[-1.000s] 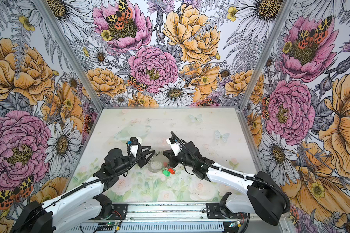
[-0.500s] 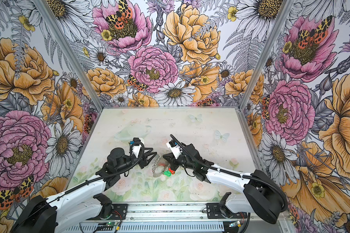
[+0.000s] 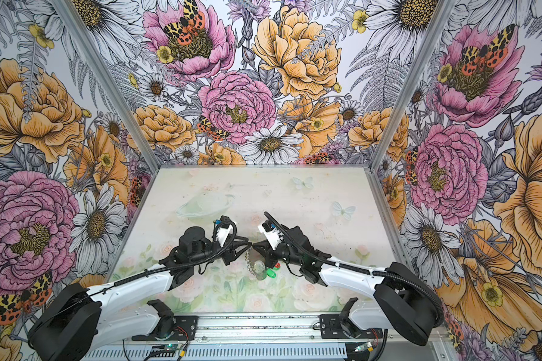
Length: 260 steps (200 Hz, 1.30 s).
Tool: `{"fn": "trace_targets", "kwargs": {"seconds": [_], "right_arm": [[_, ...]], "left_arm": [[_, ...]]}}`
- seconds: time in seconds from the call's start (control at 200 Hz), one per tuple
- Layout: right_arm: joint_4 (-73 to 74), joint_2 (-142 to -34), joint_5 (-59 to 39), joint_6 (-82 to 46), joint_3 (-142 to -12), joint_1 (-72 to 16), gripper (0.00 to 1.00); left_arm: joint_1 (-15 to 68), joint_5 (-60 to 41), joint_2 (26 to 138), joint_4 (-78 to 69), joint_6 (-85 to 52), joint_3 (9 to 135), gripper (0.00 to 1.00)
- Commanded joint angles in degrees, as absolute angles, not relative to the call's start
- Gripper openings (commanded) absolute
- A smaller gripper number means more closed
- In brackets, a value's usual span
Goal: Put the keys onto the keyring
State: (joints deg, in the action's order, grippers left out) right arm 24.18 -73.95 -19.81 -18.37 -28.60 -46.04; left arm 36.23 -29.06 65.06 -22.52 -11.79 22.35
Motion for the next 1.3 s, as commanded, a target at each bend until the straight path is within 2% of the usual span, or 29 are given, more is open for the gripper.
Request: {"fn": "trace_targets", "kwargs": {"seconds": [0.0,0.295,0.53,0.736,0.961,1.091,1.296], "right_arm": [[27.7,-73.0,-20.7,-18.1,-28.0,-45.7,0.00],[27.1,-72.9,-20.9,-17.9,-28.0,-45.7,0.00],[28.1,-72.1,-21.8,-17.9,-27.4,-45.7,0.00],[27.6,-70.8,-24.4,-18.1,-27.0,-41.9,0.00],[25.2,-70.4,-27.8,-16.2,-27.4,-41.4,0.00],[22.6,-70.0,-29.2,-14.8,-27.7,-41.2,0.00],[24.9,-71.6,-29.4,-13.8,-26.1,-41.5,0.00]], "left_arm": [[37.0,-31.8,64.0,-22.9,-12.2,21.6,0.31],[37.2,-24.8,61.3,-19.6,-12.4,20.6,0.27],[37.6,-25.9,64.2,-19.2,-11.6,21.6,0.27],[40.8,-28.5,66.4,-19.5,-11.1,22.5,0.28],[43.8,-25.8,66.7,-24.8,-13.0,21.0,0.32],[41.8,-20.1,61.9,-25.0,-13.9,18.4,0.35],[35.7,-17.7,50.3,-18.0,-16.0,17.1,0.42]]}}
